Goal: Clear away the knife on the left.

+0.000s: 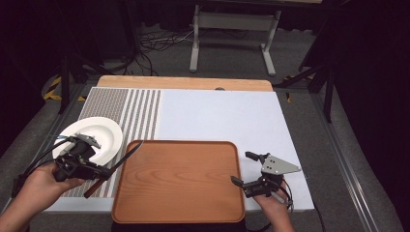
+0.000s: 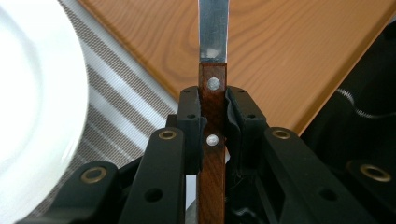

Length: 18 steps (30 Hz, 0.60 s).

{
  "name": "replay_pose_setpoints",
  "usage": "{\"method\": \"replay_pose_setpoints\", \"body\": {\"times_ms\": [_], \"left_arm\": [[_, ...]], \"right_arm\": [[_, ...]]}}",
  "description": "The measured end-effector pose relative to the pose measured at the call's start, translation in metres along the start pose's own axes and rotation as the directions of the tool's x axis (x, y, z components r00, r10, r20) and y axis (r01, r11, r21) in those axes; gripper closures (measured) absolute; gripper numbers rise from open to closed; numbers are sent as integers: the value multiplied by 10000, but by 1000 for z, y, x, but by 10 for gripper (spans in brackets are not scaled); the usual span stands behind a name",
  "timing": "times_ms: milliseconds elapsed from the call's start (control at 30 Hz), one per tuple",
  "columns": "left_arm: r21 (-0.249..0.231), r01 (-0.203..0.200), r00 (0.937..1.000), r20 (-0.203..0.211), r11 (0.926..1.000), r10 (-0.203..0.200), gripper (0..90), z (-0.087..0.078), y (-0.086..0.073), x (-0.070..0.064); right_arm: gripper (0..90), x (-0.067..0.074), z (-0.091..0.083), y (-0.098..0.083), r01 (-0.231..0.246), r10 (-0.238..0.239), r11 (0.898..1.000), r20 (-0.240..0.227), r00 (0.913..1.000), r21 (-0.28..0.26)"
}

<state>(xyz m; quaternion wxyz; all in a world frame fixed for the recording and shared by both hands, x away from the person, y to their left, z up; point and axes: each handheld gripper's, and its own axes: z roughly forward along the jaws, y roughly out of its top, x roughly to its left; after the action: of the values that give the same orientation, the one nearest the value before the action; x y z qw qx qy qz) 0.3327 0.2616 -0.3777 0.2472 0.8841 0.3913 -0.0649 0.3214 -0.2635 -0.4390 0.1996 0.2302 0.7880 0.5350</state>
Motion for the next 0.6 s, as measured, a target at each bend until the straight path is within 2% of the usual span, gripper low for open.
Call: {"method": "replay_pose_setpoints", "body": {"times_ms": [133, 167, 333, 600], "left_arm": [[-48, 181, 9996, -236, 9998, -183, 778, 6, 5, -8], [-83, 271, 9996, -122, 9996, -272, 777, 9, 7, -10], [-129, 332, 9993, -137, 9994, -334, 777, 17, 11, -17], [-134, 285, 9996, -2, 9995, -285, 777, 33, 18, -25]], "right_arm": [[26, 0, 0, 0, 1, -1, 10000, 3, 10000, 3], [26, 0, 0, 0, -2, 2, 10000, -6, 10000, -3], [26, 0, -1, 0, -5, 5, 10000, -13, 10000, 5], [26, 0, -1, -1, -5, 5, 10000, -6, 10000, 32]]}}
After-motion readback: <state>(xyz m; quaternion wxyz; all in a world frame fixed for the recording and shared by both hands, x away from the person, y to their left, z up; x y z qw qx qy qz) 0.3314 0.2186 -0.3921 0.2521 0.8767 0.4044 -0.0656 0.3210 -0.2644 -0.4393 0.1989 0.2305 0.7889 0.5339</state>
